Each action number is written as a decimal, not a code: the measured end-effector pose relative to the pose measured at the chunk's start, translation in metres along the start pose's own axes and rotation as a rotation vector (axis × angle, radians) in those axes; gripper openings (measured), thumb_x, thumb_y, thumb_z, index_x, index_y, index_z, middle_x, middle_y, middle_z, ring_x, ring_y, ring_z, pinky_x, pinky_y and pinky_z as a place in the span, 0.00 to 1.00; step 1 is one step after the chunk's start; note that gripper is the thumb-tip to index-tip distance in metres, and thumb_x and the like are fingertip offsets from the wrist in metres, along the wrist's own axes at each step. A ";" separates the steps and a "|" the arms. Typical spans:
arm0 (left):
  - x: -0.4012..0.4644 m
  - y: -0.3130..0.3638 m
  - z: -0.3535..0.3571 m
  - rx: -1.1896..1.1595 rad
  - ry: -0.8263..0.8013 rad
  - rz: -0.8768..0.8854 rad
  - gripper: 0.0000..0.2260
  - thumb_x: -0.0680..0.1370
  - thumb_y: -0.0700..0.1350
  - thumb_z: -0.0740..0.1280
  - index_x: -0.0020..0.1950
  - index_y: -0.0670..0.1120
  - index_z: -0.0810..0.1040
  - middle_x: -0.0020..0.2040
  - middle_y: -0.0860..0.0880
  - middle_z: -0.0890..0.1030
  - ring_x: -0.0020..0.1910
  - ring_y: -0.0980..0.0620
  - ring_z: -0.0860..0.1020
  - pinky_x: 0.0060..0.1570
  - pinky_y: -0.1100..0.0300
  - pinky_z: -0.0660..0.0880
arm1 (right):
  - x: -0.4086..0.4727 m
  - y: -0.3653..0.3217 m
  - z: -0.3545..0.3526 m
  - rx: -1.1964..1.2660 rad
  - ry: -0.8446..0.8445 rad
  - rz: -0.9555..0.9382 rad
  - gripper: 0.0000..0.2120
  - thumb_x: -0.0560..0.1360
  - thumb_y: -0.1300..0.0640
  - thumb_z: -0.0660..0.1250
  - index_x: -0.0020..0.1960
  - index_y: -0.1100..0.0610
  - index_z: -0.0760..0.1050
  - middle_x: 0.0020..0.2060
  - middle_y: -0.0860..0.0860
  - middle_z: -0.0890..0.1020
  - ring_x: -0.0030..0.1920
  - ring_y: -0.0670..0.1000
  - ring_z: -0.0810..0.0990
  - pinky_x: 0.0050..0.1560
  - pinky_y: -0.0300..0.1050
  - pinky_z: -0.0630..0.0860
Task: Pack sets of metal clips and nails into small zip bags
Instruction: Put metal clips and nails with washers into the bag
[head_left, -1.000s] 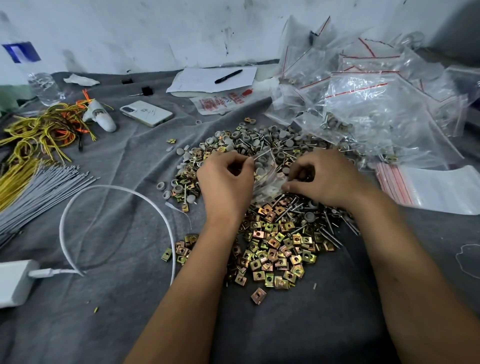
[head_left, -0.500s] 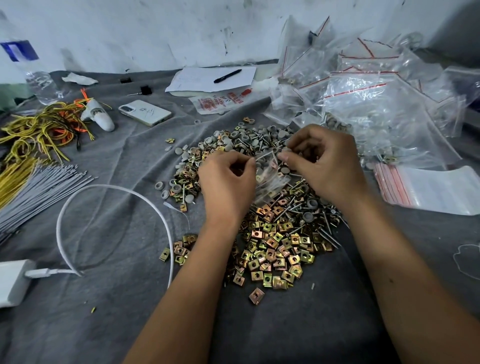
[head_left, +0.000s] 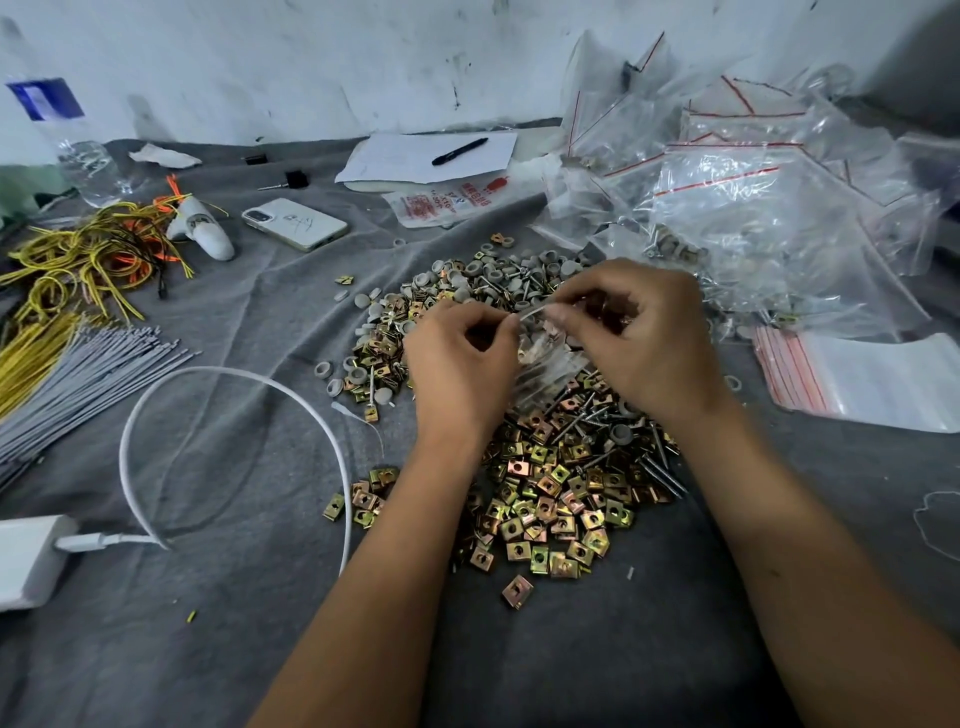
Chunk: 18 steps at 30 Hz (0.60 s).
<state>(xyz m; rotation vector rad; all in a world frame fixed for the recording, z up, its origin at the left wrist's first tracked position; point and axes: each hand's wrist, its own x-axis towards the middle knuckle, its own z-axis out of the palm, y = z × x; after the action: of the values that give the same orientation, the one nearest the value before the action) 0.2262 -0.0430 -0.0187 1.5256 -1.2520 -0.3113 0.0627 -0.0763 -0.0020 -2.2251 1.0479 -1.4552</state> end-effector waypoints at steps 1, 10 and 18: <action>0.000 0.000 0.000 -0.002 0.002 -0.005 0.03 0.78 0.44 0.75 0.48 0.46 0.89 0.41 0.52 0.83 0.41 0.55 0.81 0.42 0.60 0.78 | 0.000 0.001 0.000 0.016 0.055 0.021 0.04 0.76 0.59 0.76 0.50 0.56 0.85 0.41 0.47 0.85 0.42 0.44 0.84 0.41 0.37 0.80; 0.000 -0.001 0.000 0.012 0.001 -0.005 0.03 0.78 0.44 0.75 0.47 0.46 0.89 0.41 0.53 0.84 0.40 0.57 0.80 0.39 0.69 0.73 | 0.000 0.027 0.003 -0.398 -0.195 0.279 0.11 0.76 0.59 0.74 0.58 0.53 0.84 0.55 0.55 0.84 0.54 0.54 0.80 0.59 0.49 0.77; 0.000 -0.002 -0.001 0.025 -0.003 -0.006 0.03 0.78 0.44 0.75 0.47 0.47 0.89 0.41 0.54 0.84 0.40 0.58 0.81 0.38 0.71 0.73 | -0.001 0.032 0.009 -0.446 -0.269 0.313 0.09 0.74 0.53 0.77 0.53 0.50 0.85 0.48 0.51 0.77 0.47 0.51 0.75 0.48 0.42 0.67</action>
<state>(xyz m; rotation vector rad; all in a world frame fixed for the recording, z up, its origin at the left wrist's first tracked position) 0.2278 -0.0428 -0.0197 1.5508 -1.2580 -0.3030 0.0568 -0.0993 -0.0255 -2.3095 1.6546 -0.8240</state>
